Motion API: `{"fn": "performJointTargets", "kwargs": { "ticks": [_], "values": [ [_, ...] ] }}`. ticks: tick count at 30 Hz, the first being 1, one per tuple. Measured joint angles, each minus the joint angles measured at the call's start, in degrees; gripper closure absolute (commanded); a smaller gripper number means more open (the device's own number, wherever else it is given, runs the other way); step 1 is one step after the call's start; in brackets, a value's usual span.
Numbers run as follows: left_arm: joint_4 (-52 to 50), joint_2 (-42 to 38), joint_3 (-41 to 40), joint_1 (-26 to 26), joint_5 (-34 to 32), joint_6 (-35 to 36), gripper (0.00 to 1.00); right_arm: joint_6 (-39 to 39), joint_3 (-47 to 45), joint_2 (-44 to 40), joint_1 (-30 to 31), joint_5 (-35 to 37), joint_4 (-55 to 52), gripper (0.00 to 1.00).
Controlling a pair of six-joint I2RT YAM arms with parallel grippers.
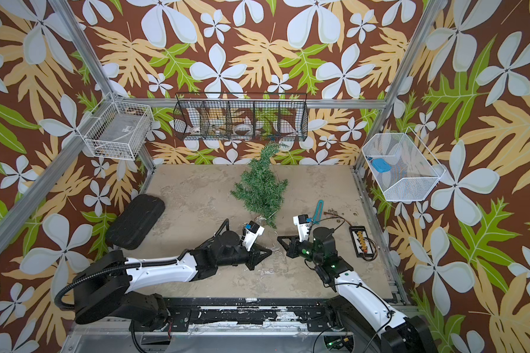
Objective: Remove string lights from the small christmas tree
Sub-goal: Remove the light string from the Christmas tree.
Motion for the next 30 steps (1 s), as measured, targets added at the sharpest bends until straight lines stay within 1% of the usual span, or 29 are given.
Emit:
{"fn": "performJointTargets", "kwargs": {
  "ticks": [2,4,12,15,16,17,19,21,24,30],
  "values": [
    [0.0,-0.5,-0.3,0.0,0.0,0.0,1.0,0.0,-0.2,0.9,0.2,0.9,0.9,0.85],
    [0.0,-0.8,-0.4,0.0,0.0,0.0,1.0,0.0,-0.1,1.7,0.3,1.0,1.6,0.81],
    [0.0,-2.0,-1.1,0.0,-0.2,0.0,1.0,0.2,0.1,4.6,0.3,1.2,3.8,0.62],
    [0.0,-2.2,-1.5,0.0,-0.2,0.0,1.0,1.5,0.2,5.7,0.3,1.0,5.0,0.59],
    [0.0,-2.3,-1.6,0.0,-0.2,0.0,1.0,1.5,0.3,6.0,0.3,0.9,5.3,0.59],
    [0.0,-2.3,-1.6,0.0,-0.2,0.0,1.0,1.8,0.3,6.3,0.3,0.7,5.7,0.64],
    [0.0,-2.3,-1.6,0.0,-0.2,0.0,1.0,3.0,0.4,6.6,0.3,0.3,6.4,0.75],
    [0.0,-2.1,-1.6,0.0,-0.3,0.0,1.0,3.4,0.6,6.6,0.4,0.0,6.7,0.89],
    [0.0,-1.8,-1.6,0.0,-0.4,0.0,1.0,4.3,1.2,5.1,1.1,-0.1,6.6,1.0],
    [0.1,-1.7,-2.4,0.0,-1.1,0.0,1.0,4.1,3.6,1.0,2.9,0.9,4.7,1.0]
  ]
}}
